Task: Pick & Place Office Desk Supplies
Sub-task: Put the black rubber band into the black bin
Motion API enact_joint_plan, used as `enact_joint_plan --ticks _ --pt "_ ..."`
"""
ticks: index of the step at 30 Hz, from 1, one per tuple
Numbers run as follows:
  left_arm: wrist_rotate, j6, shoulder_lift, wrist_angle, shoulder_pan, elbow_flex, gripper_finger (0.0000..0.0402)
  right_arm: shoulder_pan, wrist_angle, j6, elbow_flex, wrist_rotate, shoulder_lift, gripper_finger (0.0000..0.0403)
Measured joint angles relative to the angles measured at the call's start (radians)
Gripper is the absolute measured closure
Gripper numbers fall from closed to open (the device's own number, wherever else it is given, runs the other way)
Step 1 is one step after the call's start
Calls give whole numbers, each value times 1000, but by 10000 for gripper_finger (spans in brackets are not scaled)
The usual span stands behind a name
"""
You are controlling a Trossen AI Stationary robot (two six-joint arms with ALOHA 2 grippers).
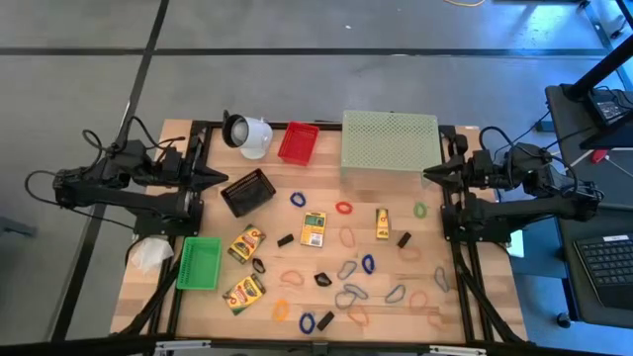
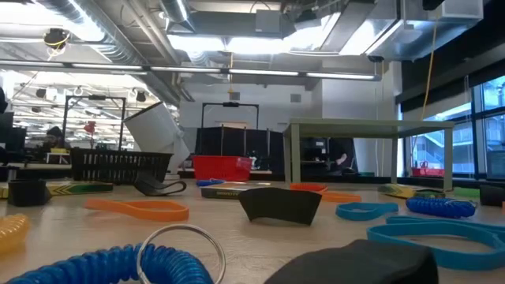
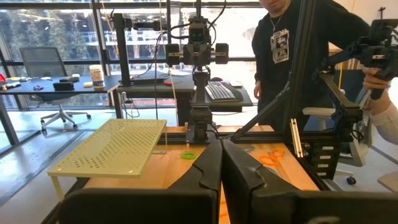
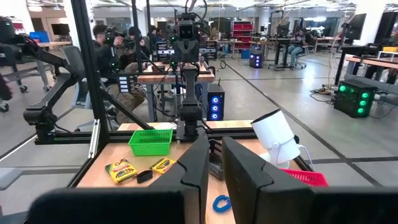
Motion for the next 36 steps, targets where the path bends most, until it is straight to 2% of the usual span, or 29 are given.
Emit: enact_joint_plan --ticks 3,18,24,36 --pt "0 0 0 0 0 0 396 0 0 0 0 33 0 353" --pt "0 -2 -1 42 0 -1 397 0 4 -26 0 33 70 353" --pt "5 -83 -1 82 0 -1 397 0 -5 -20 0 25 128 353" --pt "-3 0 -2 106 0 -1 396 0 -266 222 -18 25 237 353"
